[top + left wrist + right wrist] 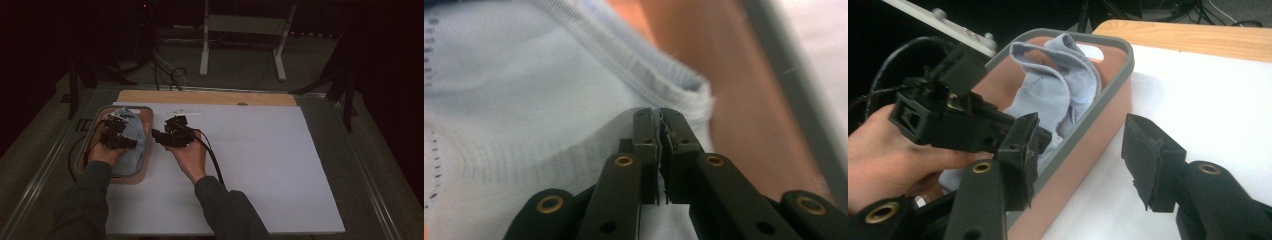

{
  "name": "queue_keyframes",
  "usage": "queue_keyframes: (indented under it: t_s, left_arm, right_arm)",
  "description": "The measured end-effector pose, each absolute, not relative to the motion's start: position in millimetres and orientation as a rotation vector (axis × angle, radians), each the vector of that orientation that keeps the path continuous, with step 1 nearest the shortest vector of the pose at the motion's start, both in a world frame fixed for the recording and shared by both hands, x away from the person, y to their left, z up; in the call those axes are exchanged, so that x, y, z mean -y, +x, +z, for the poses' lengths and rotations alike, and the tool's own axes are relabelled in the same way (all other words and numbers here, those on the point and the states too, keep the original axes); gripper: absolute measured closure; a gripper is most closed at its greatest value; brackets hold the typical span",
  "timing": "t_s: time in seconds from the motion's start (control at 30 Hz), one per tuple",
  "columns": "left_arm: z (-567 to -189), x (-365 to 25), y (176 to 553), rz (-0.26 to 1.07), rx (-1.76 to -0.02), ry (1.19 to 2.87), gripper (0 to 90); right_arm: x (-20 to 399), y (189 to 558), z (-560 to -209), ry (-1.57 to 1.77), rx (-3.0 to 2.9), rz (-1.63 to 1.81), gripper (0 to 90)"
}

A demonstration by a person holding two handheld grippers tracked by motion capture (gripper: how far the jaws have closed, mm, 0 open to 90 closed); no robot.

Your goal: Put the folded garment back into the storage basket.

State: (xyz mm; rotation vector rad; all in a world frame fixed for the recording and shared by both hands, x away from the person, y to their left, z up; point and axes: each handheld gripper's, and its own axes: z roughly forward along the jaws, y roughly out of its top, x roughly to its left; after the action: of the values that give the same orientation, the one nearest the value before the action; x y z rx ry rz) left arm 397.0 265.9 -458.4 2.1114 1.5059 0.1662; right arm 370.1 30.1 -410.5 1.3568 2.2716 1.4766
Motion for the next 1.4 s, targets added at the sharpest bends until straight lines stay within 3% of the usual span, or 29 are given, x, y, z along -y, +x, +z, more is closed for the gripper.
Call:
queue_keyframes:
  t_s: [0.2,0.47,0.57,0.6,0.77,1.03,1.4]
  left_arm:
    - [-440.5,-271.7,384.4,0.228,-1.456,1.993,78.3]
    - [-421.4,-275.2,368.8,0.308,-1.393,1.881,51.3]
    - [-415.9,-273.3,361.0,0.326,-1.378,1.860,46.6]
    - [-415.4,-271.8,359.1,0.344,-1.377,1.861,34.7]
    - [-412.4,-266.0,349.9,0.385,-1.364,1.816,16.1]
    - [-410.7,-257.5,336.4,0.394,-1.323,1.779,0.8]
    - [-413.9,-247.9,310.7,0.496,-1.284,1.754,0.6]
  right_arm:
    - [-26.3,369.5,-408.9,1.309,-2.271,1.491,45.2]
    - [-21.5,367.9,-407.2,1.295,-2.282,1.512,38.9]
    - [-19.2,367.5,-407.2,1.282,-2.283,1.547,36.2]
    - [-16.4,366.7,-408.3,1.259,-2.276,1.557,34.7]
    - [-9.8,366.2,-410.2,1.263,-2.275,1.573,29.7]
    - [2.4,365.2,-412.9,1.255,-2.254,1.619,19.0]
    - [21.9,361.5,-419.4,1.240,-2.234,1.615,15.6]
